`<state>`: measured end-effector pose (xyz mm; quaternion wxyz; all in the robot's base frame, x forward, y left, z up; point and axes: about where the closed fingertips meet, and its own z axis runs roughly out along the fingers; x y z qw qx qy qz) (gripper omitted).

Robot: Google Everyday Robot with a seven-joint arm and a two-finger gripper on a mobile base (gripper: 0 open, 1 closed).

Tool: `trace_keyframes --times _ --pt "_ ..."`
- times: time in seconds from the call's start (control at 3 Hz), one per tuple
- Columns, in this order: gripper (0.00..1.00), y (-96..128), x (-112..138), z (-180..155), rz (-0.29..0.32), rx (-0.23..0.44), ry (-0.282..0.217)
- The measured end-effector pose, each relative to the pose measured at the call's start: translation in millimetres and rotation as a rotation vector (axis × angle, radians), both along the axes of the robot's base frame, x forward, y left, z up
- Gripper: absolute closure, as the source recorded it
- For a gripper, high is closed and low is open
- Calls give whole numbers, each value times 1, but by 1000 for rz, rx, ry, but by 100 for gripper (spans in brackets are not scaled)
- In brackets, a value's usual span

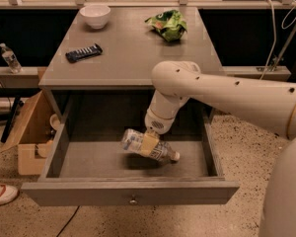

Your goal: Place blue plastic bottle into top drawer

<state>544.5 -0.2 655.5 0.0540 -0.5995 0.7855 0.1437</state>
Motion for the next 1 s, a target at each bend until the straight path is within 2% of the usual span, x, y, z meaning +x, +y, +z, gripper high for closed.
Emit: trace_keyframes --times 0.33,0.67,1.0 --pt "0 -10 4 0 -31 12 -7" --pt "0 -26 6 7 -46 20 -6" --pt "0 -53 7 21 -72 38 -8"
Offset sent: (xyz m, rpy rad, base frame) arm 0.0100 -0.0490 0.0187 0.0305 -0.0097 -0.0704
